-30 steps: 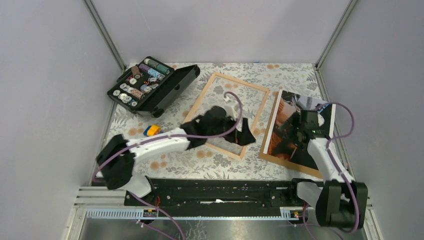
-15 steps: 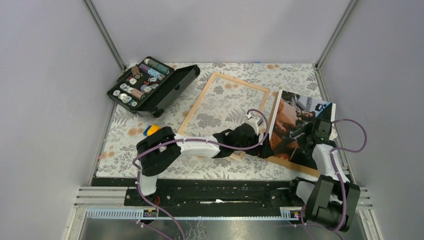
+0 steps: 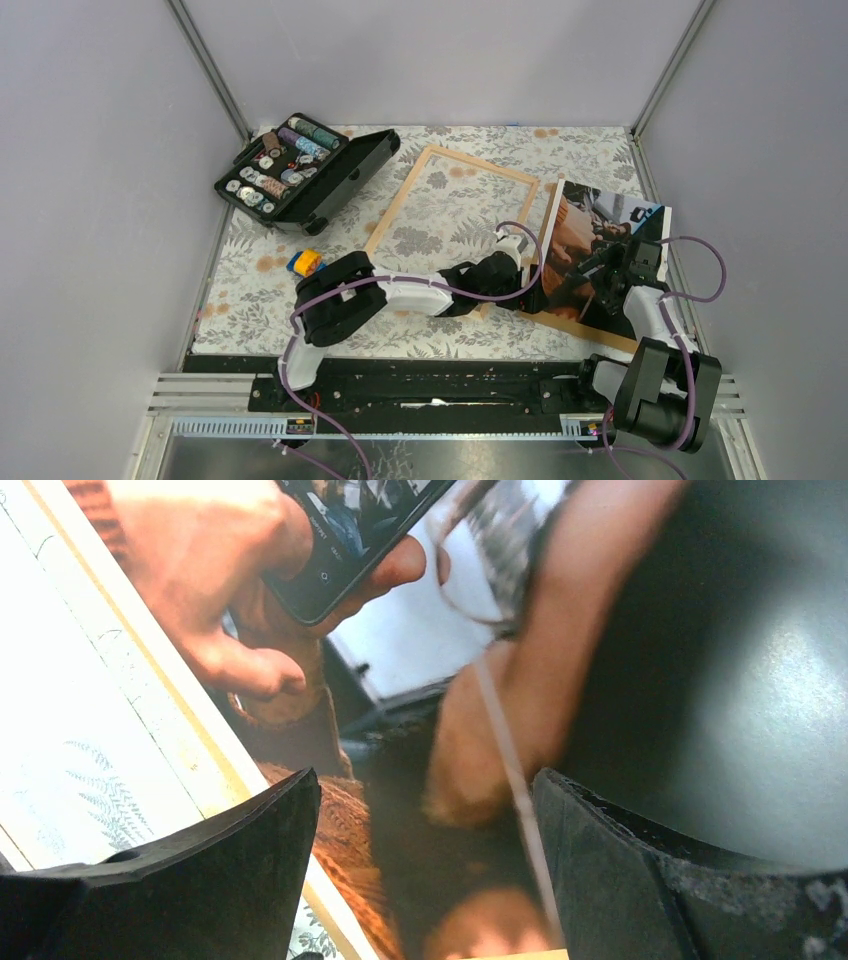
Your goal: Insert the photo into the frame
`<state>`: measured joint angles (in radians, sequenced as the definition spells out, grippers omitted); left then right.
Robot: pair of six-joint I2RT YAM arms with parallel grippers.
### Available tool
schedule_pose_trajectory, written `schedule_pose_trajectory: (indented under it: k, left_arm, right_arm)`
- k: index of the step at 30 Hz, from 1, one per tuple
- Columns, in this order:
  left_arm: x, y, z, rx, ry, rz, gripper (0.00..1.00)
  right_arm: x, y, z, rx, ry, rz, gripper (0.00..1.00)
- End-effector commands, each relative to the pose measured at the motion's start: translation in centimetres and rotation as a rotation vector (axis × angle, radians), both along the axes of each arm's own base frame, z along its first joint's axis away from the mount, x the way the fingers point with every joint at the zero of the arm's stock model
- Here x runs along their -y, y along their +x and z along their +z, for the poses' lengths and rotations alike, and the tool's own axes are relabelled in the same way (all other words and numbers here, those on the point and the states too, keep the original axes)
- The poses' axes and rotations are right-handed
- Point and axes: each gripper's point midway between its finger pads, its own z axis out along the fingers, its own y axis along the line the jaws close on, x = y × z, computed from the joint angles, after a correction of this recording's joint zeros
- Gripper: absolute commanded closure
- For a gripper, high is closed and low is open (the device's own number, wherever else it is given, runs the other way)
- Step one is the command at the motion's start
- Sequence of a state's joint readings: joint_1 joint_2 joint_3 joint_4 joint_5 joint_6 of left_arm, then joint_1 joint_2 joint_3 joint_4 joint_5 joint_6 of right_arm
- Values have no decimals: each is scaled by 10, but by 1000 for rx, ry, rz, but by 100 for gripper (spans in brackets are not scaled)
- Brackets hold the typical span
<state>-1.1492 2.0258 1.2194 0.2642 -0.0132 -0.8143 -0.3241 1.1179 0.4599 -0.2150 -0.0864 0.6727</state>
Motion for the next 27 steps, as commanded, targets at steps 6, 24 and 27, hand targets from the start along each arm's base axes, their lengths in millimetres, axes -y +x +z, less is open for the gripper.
schedule_pose_trajectory:
  k: [6,24,27]
  left_arm:
    - [26,8,21,32,-108,11,15]
    - [28,3,-23,-116,-13,97,18]
    - [28,3,-29,-138,4,111,17]
  right_arm:
    - [-7,-9,-11,-36,28,36,14]
    - [-11,-8,-10,-32,50,48,14]
    - [-10,-7,-9,-29,49,47,14]
